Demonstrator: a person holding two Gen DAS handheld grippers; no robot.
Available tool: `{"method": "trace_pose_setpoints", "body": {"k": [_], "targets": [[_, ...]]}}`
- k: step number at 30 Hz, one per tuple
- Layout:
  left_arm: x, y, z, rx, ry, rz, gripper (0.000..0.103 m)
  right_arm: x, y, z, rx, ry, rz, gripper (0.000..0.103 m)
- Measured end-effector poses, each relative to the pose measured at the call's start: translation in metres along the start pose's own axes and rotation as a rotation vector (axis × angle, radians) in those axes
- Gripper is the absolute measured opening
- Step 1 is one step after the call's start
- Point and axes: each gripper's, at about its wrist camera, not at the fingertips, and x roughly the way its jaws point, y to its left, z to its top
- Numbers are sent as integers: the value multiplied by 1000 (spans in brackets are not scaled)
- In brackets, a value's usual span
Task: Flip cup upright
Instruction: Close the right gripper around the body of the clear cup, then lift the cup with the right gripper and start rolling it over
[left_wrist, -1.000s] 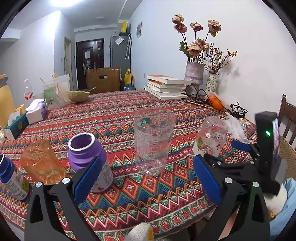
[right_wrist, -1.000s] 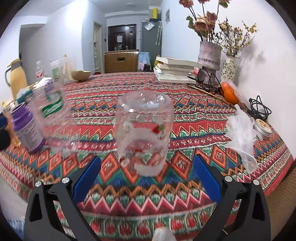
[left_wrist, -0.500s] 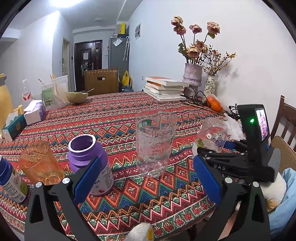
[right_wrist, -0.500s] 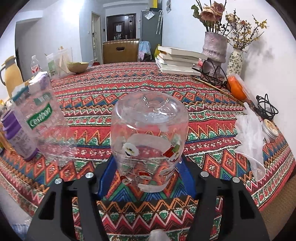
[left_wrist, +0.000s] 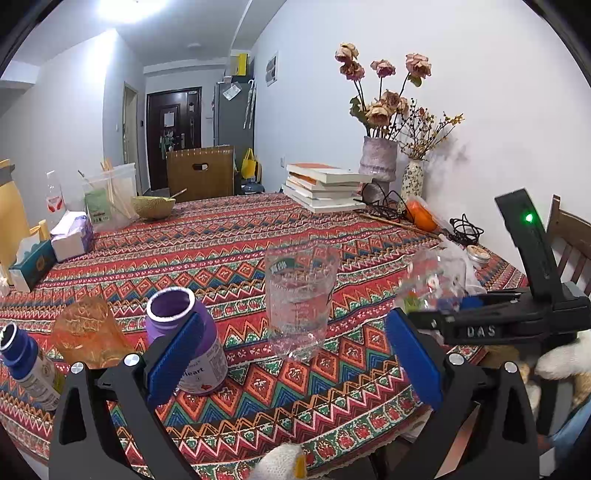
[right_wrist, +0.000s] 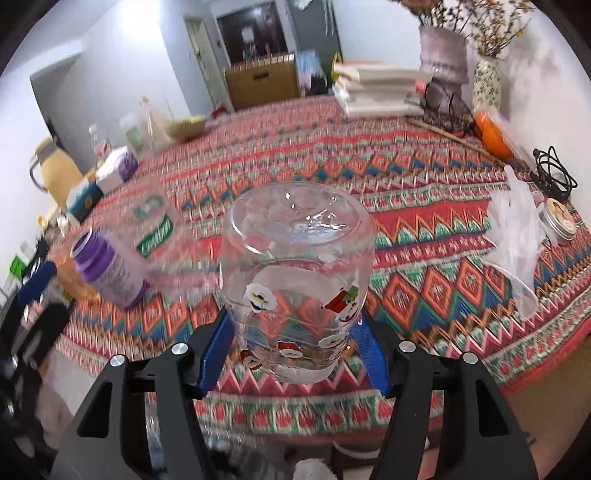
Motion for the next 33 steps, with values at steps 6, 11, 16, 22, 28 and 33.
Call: {"method": "trace_pose_setpoints", "body": {"k": [6,11,16,22,28,33], "targets": [[-4,0,6,-4,-3,-8,96,3,4,6,-47,110,-12,61],[-6,5,7,-10,5,18,96,26,2,15,-11,209,39,61],[-6,13,10,-30,14,42,96,38,2,35,-26,226,10,62],[-2,15,11,-36,21,56,96,49,-7,50,-16,214,5,63],[4,13,12,-32,34,60,96,55,-13,53,13,200,27,63],[5,8,14,-25,32,56,96,60,-17,57,39,210,33,64]]}}
